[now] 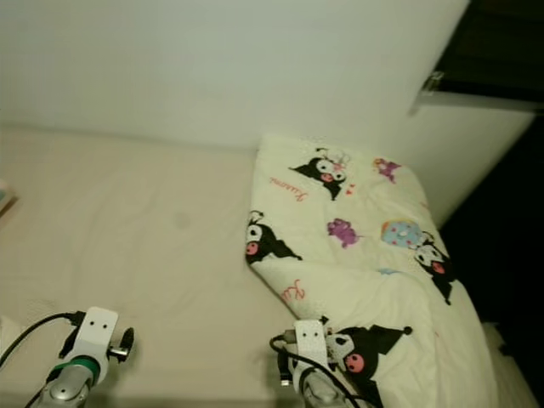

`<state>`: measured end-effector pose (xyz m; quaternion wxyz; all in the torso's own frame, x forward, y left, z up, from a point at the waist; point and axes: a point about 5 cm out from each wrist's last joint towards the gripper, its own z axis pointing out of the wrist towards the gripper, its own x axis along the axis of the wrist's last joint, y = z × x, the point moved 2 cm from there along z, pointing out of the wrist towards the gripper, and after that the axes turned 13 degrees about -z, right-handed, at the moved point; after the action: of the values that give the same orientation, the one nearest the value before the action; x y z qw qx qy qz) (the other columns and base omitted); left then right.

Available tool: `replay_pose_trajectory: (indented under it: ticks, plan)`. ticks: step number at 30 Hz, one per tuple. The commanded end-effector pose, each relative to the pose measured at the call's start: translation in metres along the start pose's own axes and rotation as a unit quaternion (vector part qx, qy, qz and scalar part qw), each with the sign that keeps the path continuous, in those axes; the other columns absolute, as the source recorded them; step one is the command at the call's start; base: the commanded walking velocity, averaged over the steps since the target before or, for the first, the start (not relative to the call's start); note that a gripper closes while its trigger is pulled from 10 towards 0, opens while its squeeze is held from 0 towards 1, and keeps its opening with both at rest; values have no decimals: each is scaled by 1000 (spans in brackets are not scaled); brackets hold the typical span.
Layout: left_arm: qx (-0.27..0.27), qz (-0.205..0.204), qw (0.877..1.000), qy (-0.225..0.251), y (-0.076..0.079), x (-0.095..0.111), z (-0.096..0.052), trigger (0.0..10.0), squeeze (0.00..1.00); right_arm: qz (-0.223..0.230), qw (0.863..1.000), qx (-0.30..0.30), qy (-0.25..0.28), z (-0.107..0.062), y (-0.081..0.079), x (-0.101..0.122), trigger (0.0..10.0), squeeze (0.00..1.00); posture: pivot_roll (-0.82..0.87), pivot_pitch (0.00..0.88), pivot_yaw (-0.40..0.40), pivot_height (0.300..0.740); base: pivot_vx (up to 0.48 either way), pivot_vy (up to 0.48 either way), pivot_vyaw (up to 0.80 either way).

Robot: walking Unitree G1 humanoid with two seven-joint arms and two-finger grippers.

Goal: Clean up the room

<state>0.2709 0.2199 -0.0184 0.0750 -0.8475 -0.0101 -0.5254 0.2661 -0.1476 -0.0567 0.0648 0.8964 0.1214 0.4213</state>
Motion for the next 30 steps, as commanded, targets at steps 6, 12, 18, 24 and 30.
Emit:
replay_pose_trajectory:
  ticks: [6, 12, 18, 24, 30]
  plan:
    - [-1, -13, 1000, -10, 4, -5, -2, 10000, 0, 8, 1000, -2, -14, -2, 1, -9, 10000, 0, 90, 0, -47, 740, 0, -480, 0]
    - [-3, -15, 1000, -11, 5, -6, -3, 10000, 0, 4, 1000, -2, -16, -2, 2, -11, 10000, 0, 94, 0, -55, 740, 0, -428, 0]
    - [5, -17, 1000, -14, 4, -7, -3, 10000, 0, 2, 1000, 0, -16, -3, 2, -12, 10000, 0, 91, 0, -54, 740, 0, -430, 0]
    - [5, -28, 999, -27, 4, -8, -2, 10000, 0, 1, 1000, 2, -17, -3, 1, -13, 10000, 0, 91, 0, -55, 740, 0, -113, 0]
    - [9, -34, 999, -25, 3, -9, -3, 10000, 0, -1, 1000, 4, -18, -3, 1, -14, 10000, 0, 96, 0, -63, 740, 0, 480, 0]
